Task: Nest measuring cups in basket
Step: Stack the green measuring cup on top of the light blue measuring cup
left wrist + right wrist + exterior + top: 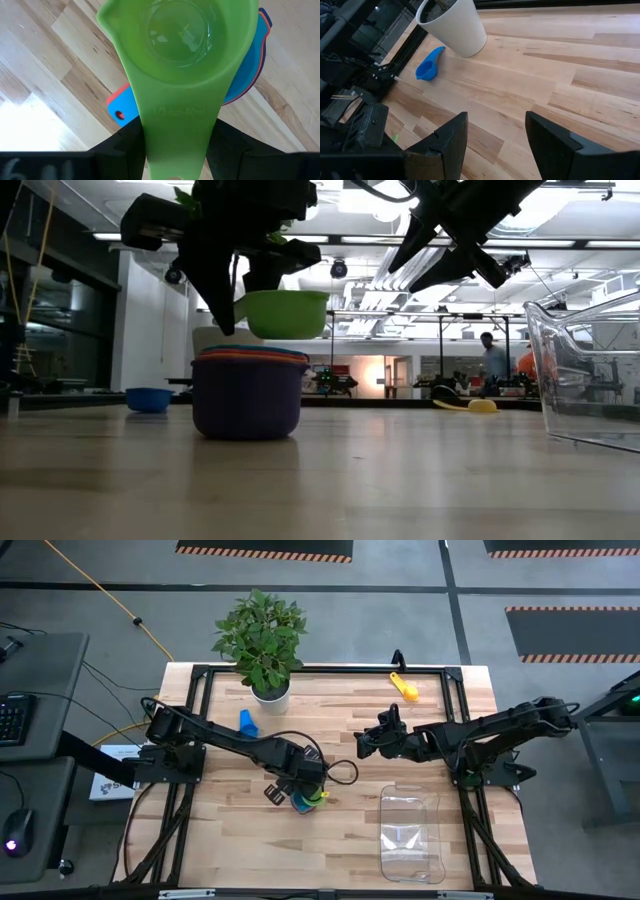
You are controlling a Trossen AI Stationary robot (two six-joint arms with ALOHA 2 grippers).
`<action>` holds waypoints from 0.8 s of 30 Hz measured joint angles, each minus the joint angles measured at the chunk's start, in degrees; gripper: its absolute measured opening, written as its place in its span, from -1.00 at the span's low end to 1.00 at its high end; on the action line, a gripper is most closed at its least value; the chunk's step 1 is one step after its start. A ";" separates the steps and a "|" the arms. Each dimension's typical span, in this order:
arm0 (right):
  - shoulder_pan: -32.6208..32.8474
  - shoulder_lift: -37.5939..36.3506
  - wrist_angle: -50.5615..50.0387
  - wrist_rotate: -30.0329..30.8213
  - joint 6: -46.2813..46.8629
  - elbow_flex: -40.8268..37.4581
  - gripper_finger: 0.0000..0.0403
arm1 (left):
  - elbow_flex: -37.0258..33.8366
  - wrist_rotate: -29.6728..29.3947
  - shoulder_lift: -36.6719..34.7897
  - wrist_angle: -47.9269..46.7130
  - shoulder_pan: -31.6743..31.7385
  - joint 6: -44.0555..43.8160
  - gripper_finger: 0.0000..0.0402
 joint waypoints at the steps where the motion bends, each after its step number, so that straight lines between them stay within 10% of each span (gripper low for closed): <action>1: -0.01 0.00 0.00 0.00 -0.01 0.00 -0.06 | 0.00 0.00 0.00 -0.08 0.00 -0.01 -0.22; 24: -0.01 0.00 0.00 1.09 0.12 0.00 -0.06 | 0.00 0.37 0.00 -2.57 0.00 -0.53 -0.15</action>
